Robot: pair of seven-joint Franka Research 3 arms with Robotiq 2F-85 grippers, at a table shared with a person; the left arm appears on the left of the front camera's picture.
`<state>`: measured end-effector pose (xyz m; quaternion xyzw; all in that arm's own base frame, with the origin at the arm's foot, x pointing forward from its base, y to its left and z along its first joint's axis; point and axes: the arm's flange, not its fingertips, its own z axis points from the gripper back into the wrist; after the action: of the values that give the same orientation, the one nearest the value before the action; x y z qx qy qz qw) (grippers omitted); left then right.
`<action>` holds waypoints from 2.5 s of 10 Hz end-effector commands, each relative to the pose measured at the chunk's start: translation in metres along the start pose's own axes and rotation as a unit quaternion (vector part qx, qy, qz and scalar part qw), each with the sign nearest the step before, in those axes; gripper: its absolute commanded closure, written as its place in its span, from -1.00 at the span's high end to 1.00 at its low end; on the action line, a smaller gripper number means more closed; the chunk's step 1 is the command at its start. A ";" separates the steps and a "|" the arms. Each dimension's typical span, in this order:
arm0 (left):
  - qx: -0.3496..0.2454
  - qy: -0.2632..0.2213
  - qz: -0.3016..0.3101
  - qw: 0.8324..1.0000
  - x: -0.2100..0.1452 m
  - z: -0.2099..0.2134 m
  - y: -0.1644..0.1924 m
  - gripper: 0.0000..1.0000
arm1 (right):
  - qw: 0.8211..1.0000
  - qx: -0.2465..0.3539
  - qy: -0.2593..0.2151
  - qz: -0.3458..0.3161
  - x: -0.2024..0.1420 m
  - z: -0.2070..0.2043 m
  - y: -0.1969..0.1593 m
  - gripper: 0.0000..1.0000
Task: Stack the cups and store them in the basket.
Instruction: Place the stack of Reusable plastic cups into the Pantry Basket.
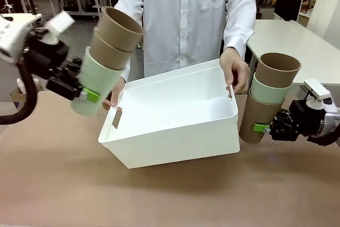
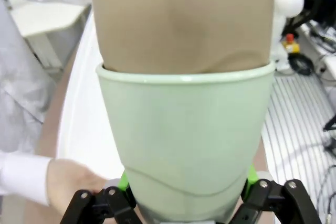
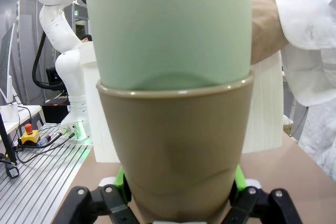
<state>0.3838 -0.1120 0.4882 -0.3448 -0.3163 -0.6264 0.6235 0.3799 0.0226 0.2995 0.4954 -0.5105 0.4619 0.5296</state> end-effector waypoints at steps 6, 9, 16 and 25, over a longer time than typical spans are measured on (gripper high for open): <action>-0.014 0.149 0.030 0.988 0.051 -0.116 0.039 0.69 | 1.000 -0.001 -0.001 0.006 0.005 0.000 0.000 0.71; -0.017 0.191 0.043 0.980 0.042 -0.155 0.054 0.69 | 1.000 -0.001 -0.001 0.006 0.005 0.000 0.000 0.71; -0.007 0.251 0.048 0.967 0.021 -0.204 0.057 0.69 | 1.000 -0.001 -0.001 0.006 0.005 0.000 0.000 0.71; -0.038 0.238 0.020 0.970 0.021 -0.202 0.049 1.00 | 1.000 -0.001 -0.001 0.006 0.005 0.000 0.000 0.71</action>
<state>0.4284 -0.2977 0.3787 -0.2084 -0.1222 -0.6809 0.6914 0.3799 0.0226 0.2995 0.4954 -0.5105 0.4619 0.5297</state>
